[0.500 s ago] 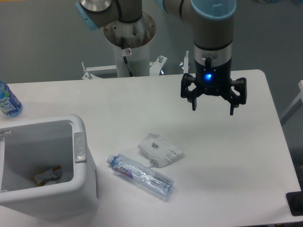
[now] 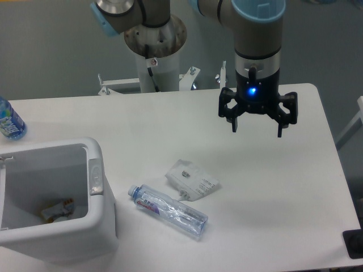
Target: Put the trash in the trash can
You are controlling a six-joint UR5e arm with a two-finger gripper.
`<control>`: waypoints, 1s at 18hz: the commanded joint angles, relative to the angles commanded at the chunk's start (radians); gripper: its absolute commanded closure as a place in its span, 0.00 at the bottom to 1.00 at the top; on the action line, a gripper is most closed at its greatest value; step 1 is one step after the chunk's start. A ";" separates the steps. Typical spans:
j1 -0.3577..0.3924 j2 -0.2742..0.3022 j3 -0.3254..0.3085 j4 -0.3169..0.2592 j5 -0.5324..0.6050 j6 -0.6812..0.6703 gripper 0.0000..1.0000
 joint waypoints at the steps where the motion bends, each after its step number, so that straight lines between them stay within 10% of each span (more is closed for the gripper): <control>1: 0.002 -0.002 -0.006 0.020 -0.002 -0.009 0.00; 9: -0.003 -0.002 -0.143 0.232 0.005 -0.141 0.00; 18: -0.034 -0.054 -0.302 0.233 0.003 0.509 0.00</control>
